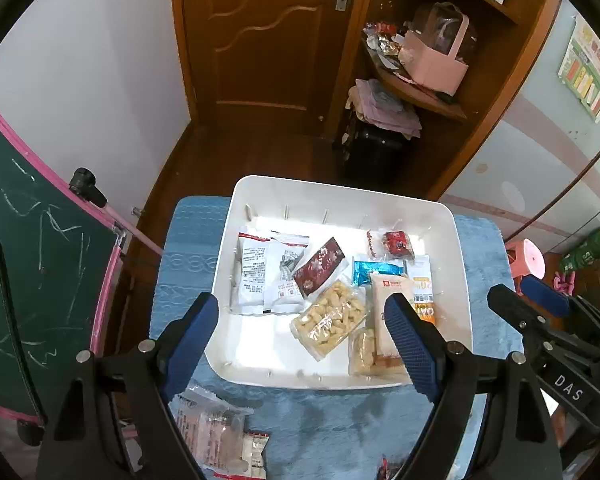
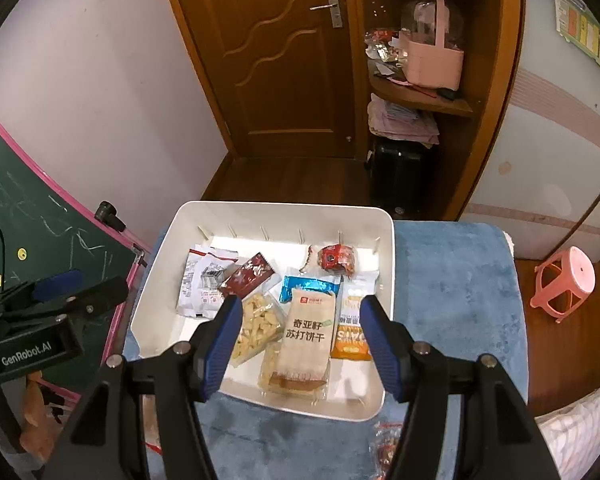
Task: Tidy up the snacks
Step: 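Carry both snacks over the white bin and open both tools to drop them, then grasp the yellow-green packet with left tool while right tool grasps the large clear bread bag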
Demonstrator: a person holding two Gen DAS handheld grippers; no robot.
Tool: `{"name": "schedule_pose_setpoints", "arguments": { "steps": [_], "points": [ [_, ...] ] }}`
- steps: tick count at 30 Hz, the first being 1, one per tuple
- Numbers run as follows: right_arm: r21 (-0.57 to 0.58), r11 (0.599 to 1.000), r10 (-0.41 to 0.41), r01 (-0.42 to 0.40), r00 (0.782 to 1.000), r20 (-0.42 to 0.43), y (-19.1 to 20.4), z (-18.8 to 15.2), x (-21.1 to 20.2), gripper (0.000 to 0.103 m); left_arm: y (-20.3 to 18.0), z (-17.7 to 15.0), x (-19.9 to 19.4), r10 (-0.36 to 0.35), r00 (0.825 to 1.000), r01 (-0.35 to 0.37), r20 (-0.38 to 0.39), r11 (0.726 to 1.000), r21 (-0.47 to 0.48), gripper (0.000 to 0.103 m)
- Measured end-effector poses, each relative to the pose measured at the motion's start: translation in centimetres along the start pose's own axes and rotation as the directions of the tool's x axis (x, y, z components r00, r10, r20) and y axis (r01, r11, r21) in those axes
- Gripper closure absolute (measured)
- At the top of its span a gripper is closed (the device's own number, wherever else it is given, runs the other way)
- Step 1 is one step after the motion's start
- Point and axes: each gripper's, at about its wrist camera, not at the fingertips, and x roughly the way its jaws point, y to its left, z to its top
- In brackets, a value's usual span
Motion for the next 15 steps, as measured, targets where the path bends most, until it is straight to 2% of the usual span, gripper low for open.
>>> {"name": "schedule_pose_setpoints", "arguments": {
  "steps": [7, 15],
  "points": [
    [0.021, 1.0, -0.005, 0.004, 1.0, 0.019, 0.0, -1.0, -2.0, 0.041, -0.4, -1.3, -2.4, -0.002, 1.0, 0.001, 0.027, 0.999, 0.038, 0.019],
    [0.04, 0.999, -0.017, 0.016, 0.999, 0.036, 0.9, -4.0, -5.1, 0.041, -0.4, -3.8, -6.5, -0.025, 0.998, 0.02, 0.059, 0.996, 0.09, 0.019]
  ]
}}
